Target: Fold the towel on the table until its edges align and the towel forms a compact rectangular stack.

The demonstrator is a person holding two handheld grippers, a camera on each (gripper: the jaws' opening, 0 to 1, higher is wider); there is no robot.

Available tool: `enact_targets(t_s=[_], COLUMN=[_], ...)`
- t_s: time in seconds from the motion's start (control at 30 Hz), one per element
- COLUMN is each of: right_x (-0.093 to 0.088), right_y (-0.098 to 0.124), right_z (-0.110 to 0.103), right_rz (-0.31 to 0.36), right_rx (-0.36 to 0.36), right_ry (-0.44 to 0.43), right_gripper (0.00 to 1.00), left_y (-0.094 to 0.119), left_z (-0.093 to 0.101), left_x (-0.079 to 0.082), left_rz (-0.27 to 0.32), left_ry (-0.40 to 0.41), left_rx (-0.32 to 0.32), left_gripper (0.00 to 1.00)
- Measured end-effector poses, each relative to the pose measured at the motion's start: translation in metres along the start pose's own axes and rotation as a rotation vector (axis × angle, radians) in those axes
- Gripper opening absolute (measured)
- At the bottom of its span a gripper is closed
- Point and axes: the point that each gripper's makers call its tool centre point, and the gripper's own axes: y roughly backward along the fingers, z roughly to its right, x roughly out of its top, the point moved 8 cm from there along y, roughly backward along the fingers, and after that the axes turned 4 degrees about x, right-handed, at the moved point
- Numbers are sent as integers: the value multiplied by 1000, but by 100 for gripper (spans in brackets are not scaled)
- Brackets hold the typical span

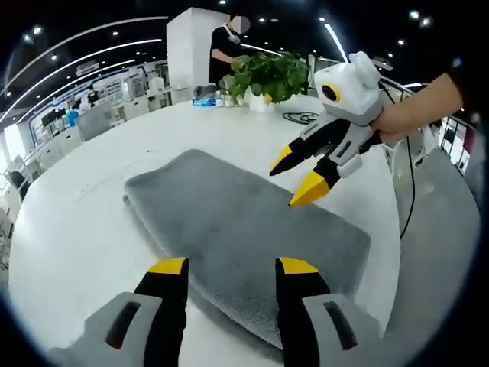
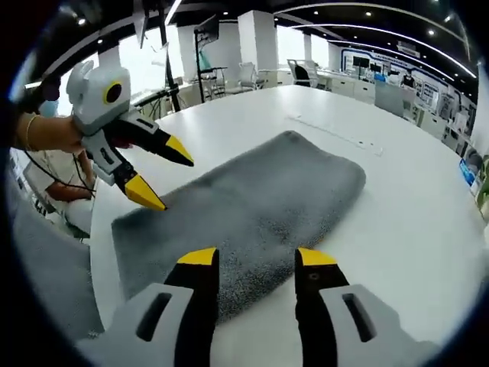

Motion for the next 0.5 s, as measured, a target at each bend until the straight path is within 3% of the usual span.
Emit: enact_targets(t_s=[0.23, 0.33, 0.5], right_x=[-3, -5, -9], right_y=[8, 10, 10], right_z=[-17, -25, -38], right_rz=[1, -9, -2], right_rx=[26, 32, 64], right_ry=[46, 96, 98], right_gripper=[44, 45, 46], left_y=[10, 14, 17], left_z=[24, 36, 53], left_x=[-1, -4, -11], left_rz=[20, 23, 5], left_ry=[-75, -136, -182], left_rx=[-65, -116, -164], left_gripper=[60, 58, 58])
